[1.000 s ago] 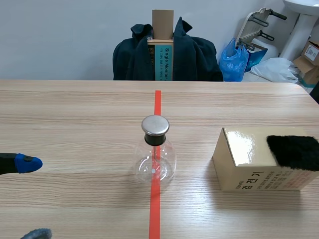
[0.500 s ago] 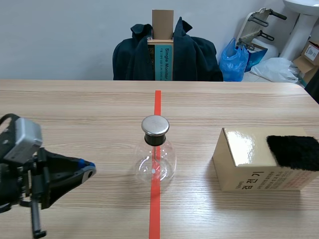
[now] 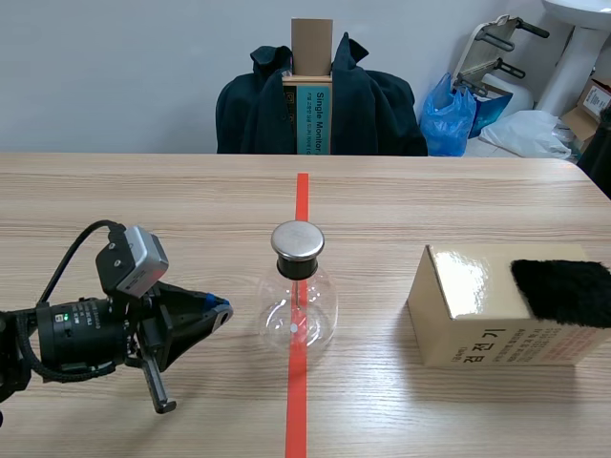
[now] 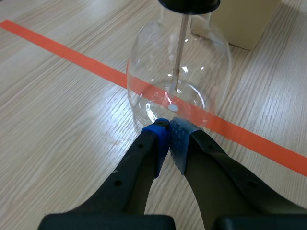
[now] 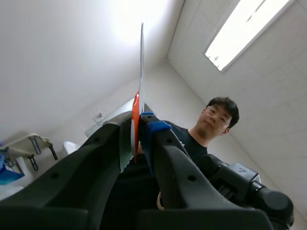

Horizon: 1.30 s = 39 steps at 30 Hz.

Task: Do the electroscope experiment.
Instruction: 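Bring the plate to the electroscope and point at the metal foil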

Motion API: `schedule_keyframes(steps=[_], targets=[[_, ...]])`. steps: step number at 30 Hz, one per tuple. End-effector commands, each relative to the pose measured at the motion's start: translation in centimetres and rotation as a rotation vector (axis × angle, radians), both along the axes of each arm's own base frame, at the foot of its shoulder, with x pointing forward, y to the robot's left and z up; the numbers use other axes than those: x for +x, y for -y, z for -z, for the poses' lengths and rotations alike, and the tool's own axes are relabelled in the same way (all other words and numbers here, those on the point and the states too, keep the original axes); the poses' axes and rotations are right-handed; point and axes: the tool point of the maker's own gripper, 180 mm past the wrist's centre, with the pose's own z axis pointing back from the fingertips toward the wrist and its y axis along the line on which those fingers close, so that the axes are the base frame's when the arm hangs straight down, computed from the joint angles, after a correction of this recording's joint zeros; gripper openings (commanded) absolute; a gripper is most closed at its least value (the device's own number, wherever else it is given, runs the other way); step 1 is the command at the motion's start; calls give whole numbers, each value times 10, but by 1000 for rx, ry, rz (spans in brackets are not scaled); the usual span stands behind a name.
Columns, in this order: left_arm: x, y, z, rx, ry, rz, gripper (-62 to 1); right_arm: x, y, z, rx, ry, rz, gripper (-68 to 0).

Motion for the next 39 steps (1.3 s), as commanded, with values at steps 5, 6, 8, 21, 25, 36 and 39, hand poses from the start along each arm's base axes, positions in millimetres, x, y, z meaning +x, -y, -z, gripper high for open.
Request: schedule_keyframes(steps=[5, 6, 8, 21, 25, 36, 39], targets=[[2, 7, -10, -30, 23, 8, -594, 13, -29, 7, -9, -13, -79, -667], [2, 7, -10, -32, 24, 8, -594, 15, -34, 13, -15, -29, -91, -667], [2, 7, -10, -33, 25, 8, -594, 18, -44, 28, -30, -65, -114, -667], [2, 7, -10, -32, 24, 8, -594, 26, -95, 127, -94, -265, -238, -667], [2, 7, -10, -32, 24, 8, -594, 24, -99, 155, -103, -337, -253, -667], [2, 7, -10, -32, 24, 8, -594, 22, -101, 210, -173, -463, -276, -667], [2, 7, -10, -32, 24, 8, -594, 22, -101, 217, -194, -476, -277, -667]])
